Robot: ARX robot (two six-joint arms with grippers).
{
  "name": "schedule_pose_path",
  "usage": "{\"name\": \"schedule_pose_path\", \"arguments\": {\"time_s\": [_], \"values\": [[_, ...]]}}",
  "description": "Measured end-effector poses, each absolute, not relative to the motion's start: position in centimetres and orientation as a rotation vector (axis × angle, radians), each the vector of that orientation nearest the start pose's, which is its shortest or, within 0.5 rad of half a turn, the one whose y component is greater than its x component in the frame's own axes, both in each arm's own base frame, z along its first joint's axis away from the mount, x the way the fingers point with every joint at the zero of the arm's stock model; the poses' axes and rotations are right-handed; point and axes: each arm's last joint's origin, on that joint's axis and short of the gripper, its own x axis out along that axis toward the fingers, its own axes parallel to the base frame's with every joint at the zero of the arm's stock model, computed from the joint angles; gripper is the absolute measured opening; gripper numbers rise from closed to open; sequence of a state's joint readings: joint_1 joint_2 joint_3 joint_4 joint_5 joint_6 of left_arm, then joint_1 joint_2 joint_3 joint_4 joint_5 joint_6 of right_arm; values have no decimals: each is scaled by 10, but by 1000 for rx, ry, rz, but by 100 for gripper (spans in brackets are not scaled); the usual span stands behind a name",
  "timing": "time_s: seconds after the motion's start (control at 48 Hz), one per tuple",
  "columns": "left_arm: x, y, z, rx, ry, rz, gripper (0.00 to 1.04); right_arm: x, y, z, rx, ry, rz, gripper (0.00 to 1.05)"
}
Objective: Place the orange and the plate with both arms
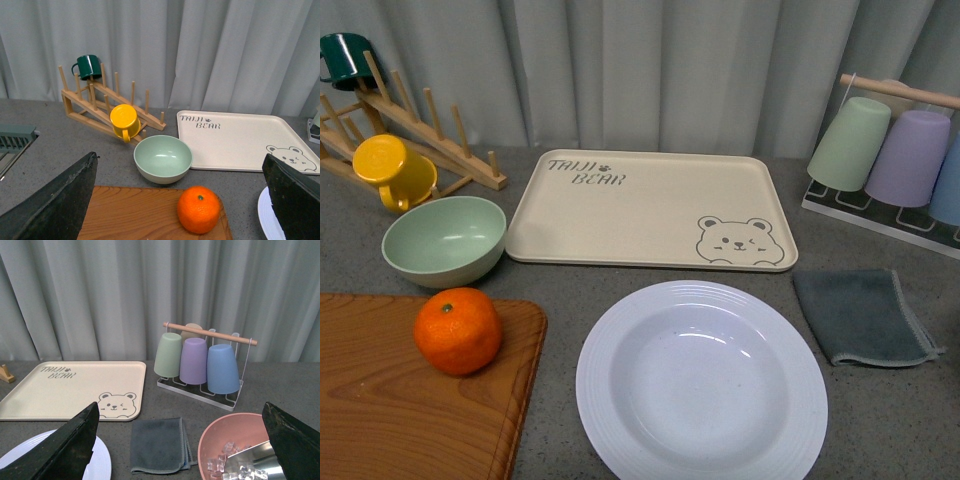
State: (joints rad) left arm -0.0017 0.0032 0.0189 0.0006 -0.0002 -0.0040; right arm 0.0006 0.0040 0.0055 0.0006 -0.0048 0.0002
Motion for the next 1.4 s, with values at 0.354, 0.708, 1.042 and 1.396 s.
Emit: {"name": "schedule_pose_path", "arguments": {"time_s": [0.354,0.708,1.042,1.396], "values": [[97,0,170,-4,-16,-2,98,98,0,165,0,-2,5,96],[97,0,170,-4,-16,-2,98,98,0,165,0,-2,5,96],[97,0,170,-4,-16,-2,98,98,0,165,0,-2,5,96],[97,0,170,-4,-16,-2,98,98,0,165,0,-2,5,96]]}}
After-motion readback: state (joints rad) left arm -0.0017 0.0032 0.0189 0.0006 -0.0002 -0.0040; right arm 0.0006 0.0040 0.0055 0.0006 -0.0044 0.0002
